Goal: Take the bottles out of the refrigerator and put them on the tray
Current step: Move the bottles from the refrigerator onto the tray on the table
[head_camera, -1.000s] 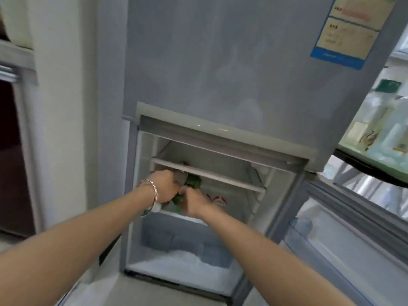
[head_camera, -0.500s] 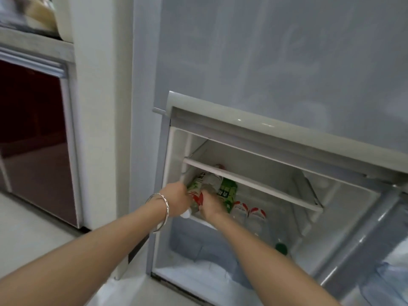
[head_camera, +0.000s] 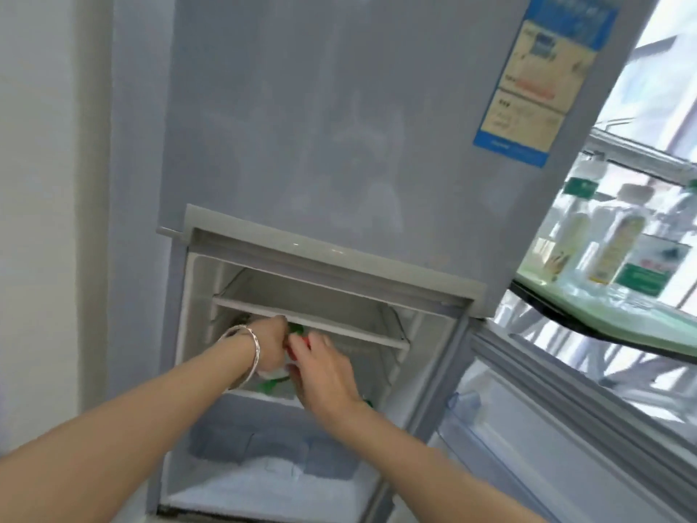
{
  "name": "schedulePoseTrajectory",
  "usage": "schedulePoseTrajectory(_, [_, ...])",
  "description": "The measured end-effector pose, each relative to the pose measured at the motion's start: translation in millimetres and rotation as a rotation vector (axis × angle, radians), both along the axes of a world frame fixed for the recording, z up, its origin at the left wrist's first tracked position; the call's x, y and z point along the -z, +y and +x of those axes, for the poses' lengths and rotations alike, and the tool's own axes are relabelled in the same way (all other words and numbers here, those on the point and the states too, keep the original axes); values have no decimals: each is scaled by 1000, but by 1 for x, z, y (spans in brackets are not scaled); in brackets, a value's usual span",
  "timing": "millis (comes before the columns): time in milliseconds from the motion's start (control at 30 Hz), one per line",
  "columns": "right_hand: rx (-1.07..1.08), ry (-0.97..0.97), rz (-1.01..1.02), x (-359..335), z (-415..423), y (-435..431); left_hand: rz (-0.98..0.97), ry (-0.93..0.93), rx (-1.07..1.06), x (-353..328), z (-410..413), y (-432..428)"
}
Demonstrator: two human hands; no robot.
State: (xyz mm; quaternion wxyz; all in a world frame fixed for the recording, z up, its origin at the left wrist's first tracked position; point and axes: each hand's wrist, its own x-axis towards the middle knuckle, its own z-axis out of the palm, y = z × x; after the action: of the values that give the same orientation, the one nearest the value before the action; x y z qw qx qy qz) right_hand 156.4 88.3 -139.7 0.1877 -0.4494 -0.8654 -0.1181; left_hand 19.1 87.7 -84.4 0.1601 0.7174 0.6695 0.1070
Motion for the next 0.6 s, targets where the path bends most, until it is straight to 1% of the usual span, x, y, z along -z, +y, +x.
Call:
schedulePoseTrajectory(100, [1, 52, -29, -42, 23, -34, -62, 18, 195, -23, 17, -12])
schedulePoseTrajectory(200, [31, 63, -39, -80, 51, -63, -40, -26, 354, -49, 39, -30])
schedulePoseTrajectory(300, [95, 78, -24, -113, 81, -87, 62, -76, 488, -74, 65, -48])
schedulePoseTrajectory(400, [156, 135, -36, -150, 110, -109, 140, -173, 522, -104, 92, -63])
schedulePoseTrajectory(500, [174, 326, -18, -183, 133, -134, 140, -309, 524, -139, 115, -75])
schedulePoseTrajectory(600, [223, 623, -86, -200, 156, -148, 78, -465, 570, -179, 132, -92])
